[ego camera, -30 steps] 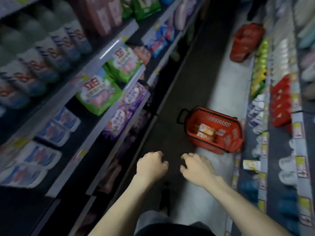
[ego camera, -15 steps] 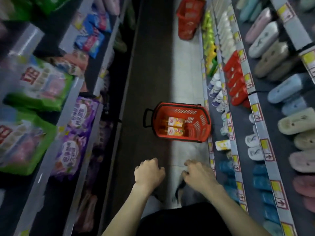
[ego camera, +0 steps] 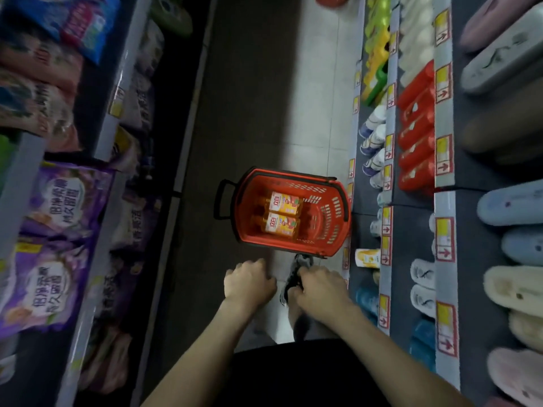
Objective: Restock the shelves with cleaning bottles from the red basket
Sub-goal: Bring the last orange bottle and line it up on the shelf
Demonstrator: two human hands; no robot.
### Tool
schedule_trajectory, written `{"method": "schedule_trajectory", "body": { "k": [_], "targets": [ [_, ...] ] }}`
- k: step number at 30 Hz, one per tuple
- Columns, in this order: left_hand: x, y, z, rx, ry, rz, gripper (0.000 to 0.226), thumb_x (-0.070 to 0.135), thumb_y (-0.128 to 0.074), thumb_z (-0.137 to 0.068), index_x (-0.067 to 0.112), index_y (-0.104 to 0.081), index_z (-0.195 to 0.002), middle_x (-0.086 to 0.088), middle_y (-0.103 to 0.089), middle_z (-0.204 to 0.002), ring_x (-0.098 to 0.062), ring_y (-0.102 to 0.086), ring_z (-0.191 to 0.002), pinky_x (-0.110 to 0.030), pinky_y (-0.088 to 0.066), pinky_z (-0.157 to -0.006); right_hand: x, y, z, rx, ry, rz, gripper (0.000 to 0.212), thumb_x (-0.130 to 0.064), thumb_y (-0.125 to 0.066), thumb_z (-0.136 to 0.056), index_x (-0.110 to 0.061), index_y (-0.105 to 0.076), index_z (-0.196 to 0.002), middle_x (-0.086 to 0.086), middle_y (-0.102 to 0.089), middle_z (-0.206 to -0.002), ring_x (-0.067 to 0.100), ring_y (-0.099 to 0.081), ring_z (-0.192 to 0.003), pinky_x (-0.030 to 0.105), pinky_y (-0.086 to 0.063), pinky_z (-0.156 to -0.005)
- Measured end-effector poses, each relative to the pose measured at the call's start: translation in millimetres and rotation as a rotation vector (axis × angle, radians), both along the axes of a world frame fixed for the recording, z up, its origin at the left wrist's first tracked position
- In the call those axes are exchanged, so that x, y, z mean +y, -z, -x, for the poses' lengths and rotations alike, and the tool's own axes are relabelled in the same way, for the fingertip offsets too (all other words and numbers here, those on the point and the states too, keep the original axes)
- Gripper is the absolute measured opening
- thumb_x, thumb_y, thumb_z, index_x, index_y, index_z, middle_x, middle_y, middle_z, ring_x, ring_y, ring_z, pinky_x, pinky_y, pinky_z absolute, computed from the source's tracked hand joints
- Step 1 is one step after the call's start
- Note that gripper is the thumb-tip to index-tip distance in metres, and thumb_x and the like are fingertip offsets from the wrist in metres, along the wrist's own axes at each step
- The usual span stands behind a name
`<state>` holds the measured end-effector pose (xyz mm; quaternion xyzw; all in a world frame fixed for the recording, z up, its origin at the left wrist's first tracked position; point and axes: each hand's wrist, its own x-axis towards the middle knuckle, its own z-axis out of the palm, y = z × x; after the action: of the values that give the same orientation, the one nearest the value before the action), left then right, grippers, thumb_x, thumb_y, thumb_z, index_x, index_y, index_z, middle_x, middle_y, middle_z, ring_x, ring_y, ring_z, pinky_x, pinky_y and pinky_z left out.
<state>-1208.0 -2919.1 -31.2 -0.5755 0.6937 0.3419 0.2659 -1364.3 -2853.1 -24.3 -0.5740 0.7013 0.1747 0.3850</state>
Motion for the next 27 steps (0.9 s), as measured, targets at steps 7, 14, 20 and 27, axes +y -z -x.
{"method": "schedule_trajectory", "body": {
  "k": [7, 14, 20, 27],
  "targets": [
    [-62, 47, 39, -0.017, -0.051, -0.041, 0.035, 0.035, -0.053, -0.096, 0.016, -0.068, -0.121, -0.011, -0.071, -0.126, -0.035, -0.065, -0.120, -0.042, -0.046, -0.100, -87, 51, 41, -0.017, -0.024, -0.040, 0.033, -0.035, -0.054, -0.099, -0.014, -0.063, -0.123, 0.011, -0.067, -0.128, 0.035, -0.063, -0.118, 0.038, -0.049, -0.090],
    [-126, 132, 34, -0.029, -0.041, -0.098, 0.035, 0.035, -0.053, -0.098, 0.017, -0.065, -0.126, -0.013, -0.071, -0.125, -0.037, -0.065, -0.120, -0.044, -0.048, -0.100, -144, 125, 59, 0.003, 0.024, -0.087, 0.032, -0.031, -0.054, -0.100, -0.013, -0.060, -0.126, 0.012, -0.066, -0.128, 0.036, -0.064, -0.116, 0.038, -0.049, -0.090],
    [-172, 221, 35, 0.006, 0.004, -0.153, 0.033, 0.035, -0.052, -0.099, 0.018, -0.062, -0.125, -0.011, -0.070, -0.122, -0.037, -0.067, -0.114, -0.043, -0.052, -0.094, -170, 202, 60, 0.057, 0.083, -0.132, 0.037, -0.031, -0.052, -0.100, -0.014, -0.059, -0.133, 0.011, -0.066, -0.129, 0.035, -0.066, -0.115, 0.038, -0.051, -0.092],
    [-189, 324, 52, -0.020, 0.032, -0.243, 0.045, 0.031, -0.055, -0.101, 0.016, -0.048, -0.143, -0.012, -0.066, -0.128, -0.036, -0.064, -0.120, -0.046, -0.051, -0.098, -186, 306, 50, 0.092, 0.039, -0.150, 0.038, -0.037, -0.057, -0.096, -0.016, -0.061, -0.128, 0.006, -0.067, -0.126, 0.029, -0.066, -0.116, 0.037, -0.050, -0.098]
  ]
}}
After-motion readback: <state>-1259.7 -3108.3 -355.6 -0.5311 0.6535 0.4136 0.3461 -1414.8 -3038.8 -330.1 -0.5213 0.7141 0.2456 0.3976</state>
